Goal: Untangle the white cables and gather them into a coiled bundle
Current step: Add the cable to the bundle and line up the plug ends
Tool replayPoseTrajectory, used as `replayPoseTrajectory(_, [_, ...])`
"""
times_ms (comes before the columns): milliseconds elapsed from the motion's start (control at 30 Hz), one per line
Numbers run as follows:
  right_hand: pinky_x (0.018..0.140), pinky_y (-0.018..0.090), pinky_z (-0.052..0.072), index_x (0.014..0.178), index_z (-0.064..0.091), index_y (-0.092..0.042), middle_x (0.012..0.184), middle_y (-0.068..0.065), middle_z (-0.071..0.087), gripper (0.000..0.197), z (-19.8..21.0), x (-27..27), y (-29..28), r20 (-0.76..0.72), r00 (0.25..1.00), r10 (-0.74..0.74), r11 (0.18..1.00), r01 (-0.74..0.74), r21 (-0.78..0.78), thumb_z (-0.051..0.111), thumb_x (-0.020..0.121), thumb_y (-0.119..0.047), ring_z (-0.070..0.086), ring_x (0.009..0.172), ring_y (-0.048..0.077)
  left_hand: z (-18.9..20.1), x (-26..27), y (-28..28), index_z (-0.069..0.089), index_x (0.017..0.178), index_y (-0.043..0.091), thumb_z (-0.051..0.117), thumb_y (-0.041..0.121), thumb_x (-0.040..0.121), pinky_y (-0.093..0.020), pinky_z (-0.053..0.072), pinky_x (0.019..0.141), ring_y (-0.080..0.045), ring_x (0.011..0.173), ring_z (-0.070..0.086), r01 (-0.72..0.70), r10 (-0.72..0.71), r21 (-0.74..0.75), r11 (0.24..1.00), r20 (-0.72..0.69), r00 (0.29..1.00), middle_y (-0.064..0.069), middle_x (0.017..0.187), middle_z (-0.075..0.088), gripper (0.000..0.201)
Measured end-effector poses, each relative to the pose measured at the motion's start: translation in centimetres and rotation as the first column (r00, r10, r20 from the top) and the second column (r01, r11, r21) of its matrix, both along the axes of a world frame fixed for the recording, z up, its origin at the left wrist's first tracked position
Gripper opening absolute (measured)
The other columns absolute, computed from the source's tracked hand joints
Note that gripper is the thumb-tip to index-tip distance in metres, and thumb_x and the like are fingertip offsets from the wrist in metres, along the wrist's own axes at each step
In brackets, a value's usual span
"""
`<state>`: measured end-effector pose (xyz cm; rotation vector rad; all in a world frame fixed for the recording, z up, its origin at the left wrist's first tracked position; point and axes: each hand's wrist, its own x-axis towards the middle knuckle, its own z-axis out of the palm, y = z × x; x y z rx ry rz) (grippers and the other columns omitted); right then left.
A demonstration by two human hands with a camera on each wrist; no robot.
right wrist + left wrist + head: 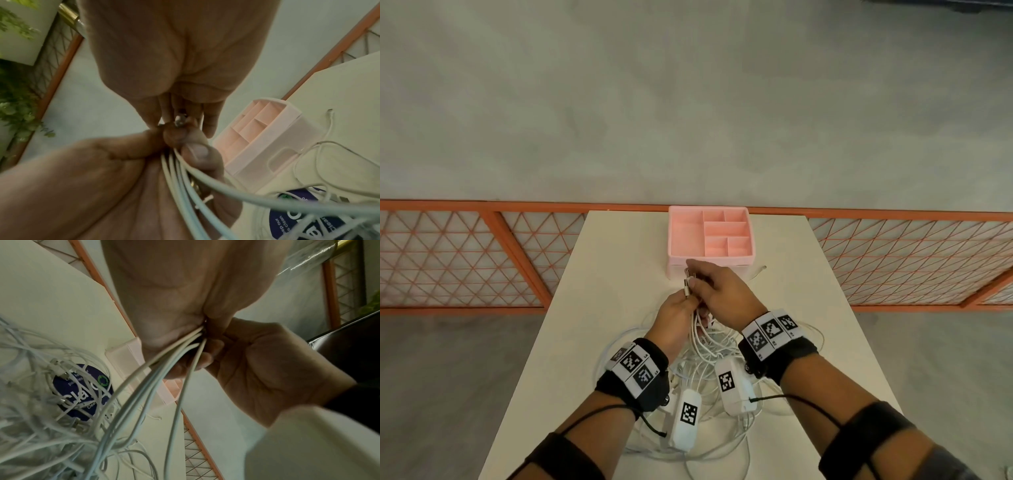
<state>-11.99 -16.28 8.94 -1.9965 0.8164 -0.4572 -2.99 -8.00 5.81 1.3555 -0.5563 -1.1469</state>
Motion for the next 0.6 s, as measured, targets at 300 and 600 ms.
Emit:
replayPoseTrajectory(300, [0.108, 0.027, 0.041, 0.138, 0.055, -0.018, 0.134, 0.001, 0.061, 0.039, -0.27, 0.21, 0.54, -0.031, 0.999, 0.023, 0.992, -0.027, -0.12, 0.051, 0.1, -0.017, 0.056, 0.123, 0.013, 0.18, 0.69, 0.17, 0.058, 0.089, 0.001, 0.035, -0.007, 0.098, -0.032, 0.044, 0.054, -0.021, 0.058, 0.052, 0.054, -0.054, 0.016, 0.998, 0.007, 0.999, -0.014, 0.071, 0.051, 0.026])
replayPoseTrajectory(600, [0.082, 0.031, 0.058, 0.118, 0.07, -0.018, 0.101, 0.002, 0.075, 0.034, -0.65, -0.24, 1.02, 0.023, 0.998, -0.062, 0.997, 0.061, 0.043, 0.047, 0.096, -0.007, 0.07, 0.074, 0.015, 0.61, 0.06, 0.58, 0.054, 0.09, 0.005, 0.035, -0.007, 0.099, -0.026, 0.037, 0.044, -0.011, 0.047, 0.041, 0.07, -0.068, 0.024, 0.997, -0.079, 0.995, -0.005, 0.061, 0.042, 0.024])
